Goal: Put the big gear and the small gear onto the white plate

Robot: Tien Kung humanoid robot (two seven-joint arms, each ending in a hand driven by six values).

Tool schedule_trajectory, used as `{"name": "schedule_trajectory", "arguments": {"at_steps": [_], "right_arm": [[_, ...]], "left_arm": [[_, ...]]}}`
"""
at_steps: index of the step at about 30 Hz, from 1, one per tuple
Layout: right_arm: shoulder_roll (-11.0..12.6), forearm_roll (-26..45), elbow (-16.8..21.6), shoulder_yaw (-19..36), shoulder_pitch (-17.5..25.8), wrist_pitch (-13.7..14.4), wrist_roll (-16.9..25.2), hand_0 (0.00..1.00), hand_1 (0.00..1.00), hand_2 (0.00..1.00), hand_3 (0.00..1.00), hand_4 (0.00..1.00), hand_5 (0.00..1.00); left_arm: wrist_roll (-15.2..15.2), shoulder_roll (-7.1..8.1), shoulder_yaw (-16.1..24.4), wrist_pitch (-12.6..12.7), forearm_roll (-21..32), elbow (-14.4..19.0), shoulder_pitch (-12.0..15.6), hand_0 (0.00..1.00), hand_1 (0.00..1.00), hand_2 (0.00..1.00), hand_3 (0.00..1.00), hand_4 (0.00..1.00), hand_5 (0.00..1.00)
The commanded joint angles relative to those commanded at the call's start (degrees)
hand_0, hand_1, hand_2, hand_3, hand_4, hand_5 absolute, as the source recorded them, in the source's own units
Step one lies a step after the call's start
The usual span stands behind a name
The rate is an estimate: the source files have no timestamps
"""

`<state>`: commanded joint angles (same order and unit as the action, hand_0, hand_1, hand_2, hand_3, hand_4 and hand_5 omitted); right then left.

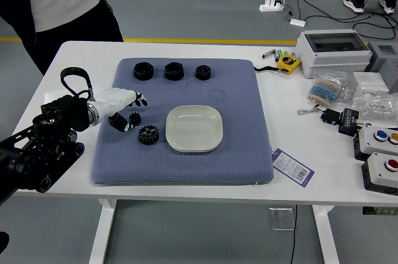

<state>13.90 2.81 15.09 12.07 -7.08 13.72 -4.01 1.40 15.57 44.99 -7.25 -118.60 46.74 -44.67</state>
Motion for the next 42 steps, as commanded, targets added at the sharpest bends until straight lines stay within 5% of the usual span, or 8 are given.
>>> {"name": "schedule_trajectory", "arguments": {"at_steps": [16, 17, 34, 35, 40, 42], "right_arm": [[0.0, -0.2, 0.0, 0.1, -0.2, 0.0, -0.1, 0.681, 0.658, 0.736, 0.585, 0.799, 0.717], [0.0, -0.2, 0.0, 0.1, -0.2, 0.0, -0.1, 0.681, 0.658, 0.736, 0.586, 0.800, 0.717], [-0.1, -0.5, 0.1, 0.3, 0.2, 0.0, -0.1, 0.681, 0.659, 0.736, 0.585, 0.800, 0.718], [-0.1, -0.5, 0.1, 0.3, 0.3, 0.0, -0.1, 0.681, 0.659, 0.736, 0.584, 0.800, 0.718], [-0.1, -0.7, 0.1, 0.4, 0.5, 0.0, -0.2, 0.681, 0.659, 0.736, 0.584, 0.800, 0.718], [-0.1, -0.7, 0.1, 0.4, 0.5, 0.0, -0.2, 0.681, 0.659, 0.736, 0.585, 0.800, 0.718]], "left_arm": [[0.5, -0.63, -0.4, 0.1, -0.9, -2.3, -0.6, 0.587, 0.690, 0.754, 0.705, 0.697, 0.002], [0.6, -0.70, -0.5, 0.3, -1.0, -2.5, -0.7, 0.552, 0.604, 0.687, 0.647, 0.629, 0.002], [1.1, -1.37, -1.2, 0.9, -1.0, -4.0, -0.4, 0.510, 0.556, 0.598, 0.588, 0.568, 0.002], [1.1, -1.38, -1.2, 0.8, -1.0, -4.0, -0.4, 0.473, 0.485, 0.538, 0.550, 0.528, 0.002], [1.1, -1.35, -1.2, 0.7, -1.0, -3.8, -0.1, 0.473, 0.485, 0.538, 0.550, 0.528, 0.002], [1.1, -1.36, -1.3, 0.8, -1.0, -3.8, -0.1, 0.389, 0.421, 0.471, 0.529, 0.531, 0.002]]}}
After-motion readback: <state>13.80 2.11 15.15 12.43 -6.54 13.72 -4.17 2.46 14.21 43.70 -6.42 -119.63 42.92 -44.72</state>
